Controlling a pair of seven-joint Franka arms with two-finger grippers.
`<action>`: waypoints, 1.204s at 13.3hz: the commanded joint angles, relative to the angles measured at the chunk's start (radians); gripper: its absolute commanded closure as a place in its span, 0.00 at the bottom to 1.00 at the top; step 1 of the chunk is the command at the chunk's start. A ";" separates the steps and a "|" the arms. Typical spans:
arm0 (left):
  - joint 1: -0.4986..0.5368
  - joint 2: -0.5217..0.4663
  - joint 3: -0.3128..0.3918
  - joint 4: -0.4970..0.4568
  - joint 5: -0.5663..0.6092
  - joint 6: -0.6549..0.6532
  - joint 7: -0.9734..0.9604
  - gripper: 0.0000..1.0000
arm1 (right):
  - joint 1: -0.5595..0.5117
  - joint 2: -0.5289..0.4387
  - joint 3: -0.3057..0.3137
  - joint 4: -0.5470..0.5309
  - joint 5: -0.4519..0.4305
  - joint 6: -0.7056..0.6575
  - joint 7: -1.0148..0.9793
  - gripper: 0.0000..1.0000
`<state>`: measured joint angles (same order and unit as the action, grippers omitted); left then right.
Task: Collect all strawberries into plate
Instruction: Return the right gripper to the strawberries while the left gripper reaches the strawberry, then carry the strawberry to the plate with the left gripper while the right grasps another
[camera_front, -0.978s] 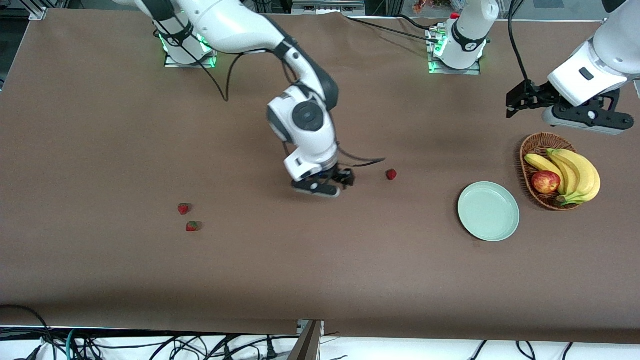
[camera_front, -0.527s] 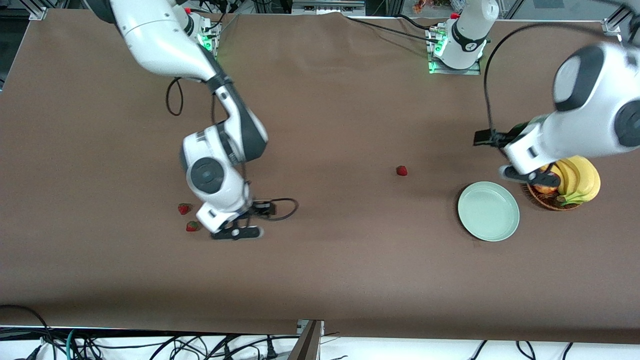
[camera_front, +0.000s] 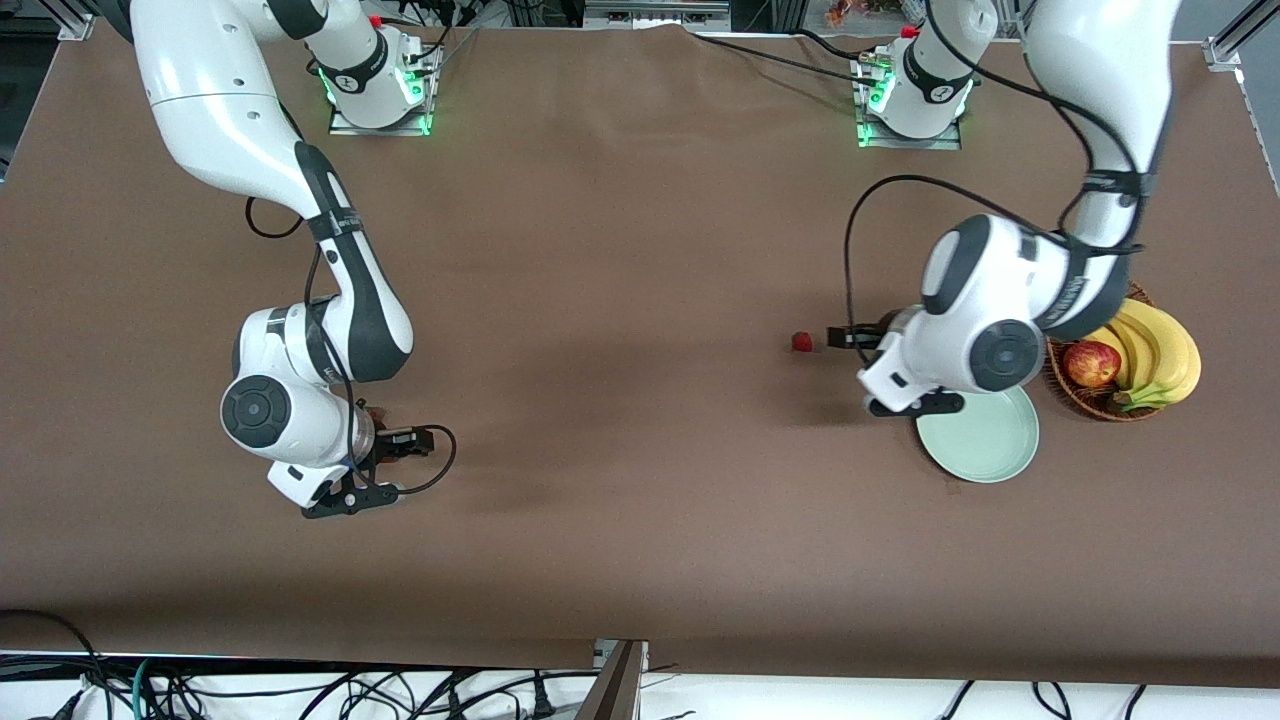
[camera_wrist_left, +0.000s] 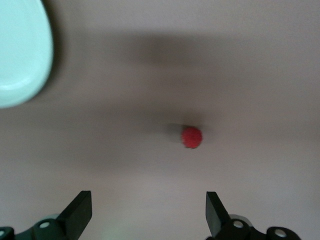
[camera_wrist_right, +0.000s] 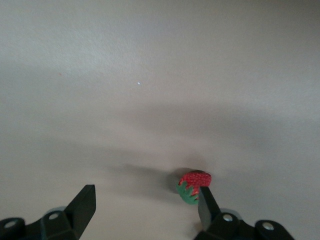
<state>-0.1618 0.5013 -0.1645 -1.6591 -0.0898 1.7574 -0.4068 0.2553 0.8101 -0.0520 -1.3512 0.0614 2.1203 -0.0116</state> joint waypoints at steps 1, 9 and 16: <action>-0.039 -0.007 0.008 -0.118 0.031 0.155 -0.116 0.00 | -0.019 0.021 0.014 -0.038 0.001 0.050 -0.013 0.18; -0.128 -0.069 0.008 -0.424 0.039 0.622 -0.271 0.00 | -0.057 0.014 0.012 -0.054 -0.006 0.067 -0.100 0.20; -0.121 -0.026 0.013 -0.418 0.096 0.668 -0.270 0.05 | -0.097 0.015 0.012 -0.054 -0.008 0.070 -0.186 0.24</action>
<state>-0.2769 0.4743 -0.1590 -2.0636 -0.0475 2.4043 -0.6561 0.1881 0.8408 -0.0531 -1.3848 0.0601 2.1812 -0.1452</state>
